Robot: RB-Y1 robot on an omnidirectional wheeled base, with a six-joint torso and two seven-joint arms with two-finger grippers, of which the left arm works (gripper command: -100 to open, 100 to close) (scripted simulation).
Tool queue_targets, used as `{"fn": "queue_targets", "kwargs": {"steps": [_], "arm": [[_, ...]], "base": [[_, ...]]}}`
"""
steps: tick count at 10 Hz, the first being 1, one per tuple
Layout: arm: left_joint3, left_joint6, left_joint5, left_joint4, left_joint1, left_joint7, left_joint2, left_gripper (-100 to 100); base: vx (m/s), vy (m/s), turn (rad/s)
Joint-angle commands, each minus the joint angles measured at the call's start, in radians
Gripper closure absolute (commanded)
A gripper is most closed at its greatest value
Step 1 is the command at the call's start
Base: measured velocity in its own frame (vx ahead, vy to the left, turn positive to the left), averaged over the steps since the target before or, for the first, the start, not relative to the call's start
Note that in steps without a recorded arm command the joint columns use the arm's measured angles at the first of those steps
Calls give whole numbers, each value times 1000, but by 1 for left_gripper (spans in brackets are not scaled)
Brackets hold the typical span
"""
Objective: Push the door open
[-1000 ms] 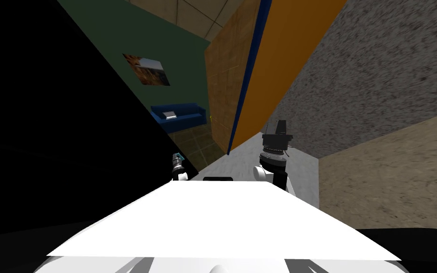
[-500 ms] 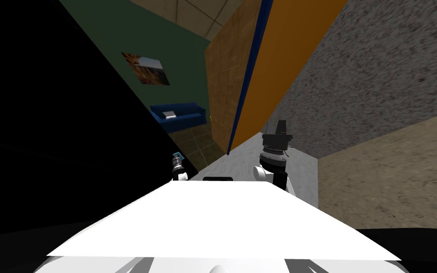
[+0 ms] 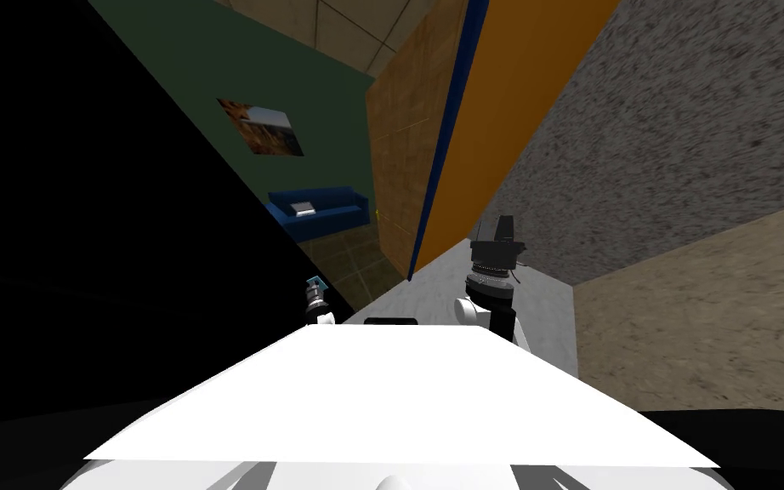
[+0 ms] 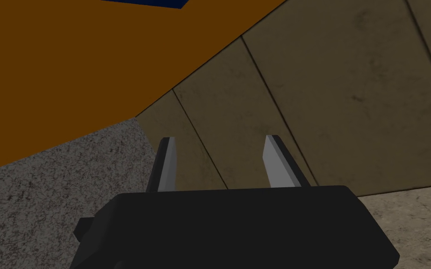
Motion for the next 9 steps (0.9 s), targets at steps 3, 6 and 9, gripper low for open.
{"fn": "queue_targets", "kwargs": {"steps": [3,6,9], "arm": [[20,-5,27,-6,16,-2,17,100],[46,-6,67,-13,46,-3,30,100],[56,-6,82,-16,57,-3,34,100]], "base": [[166,41,-19],[169,44,-38],[108,50,-18]]}}
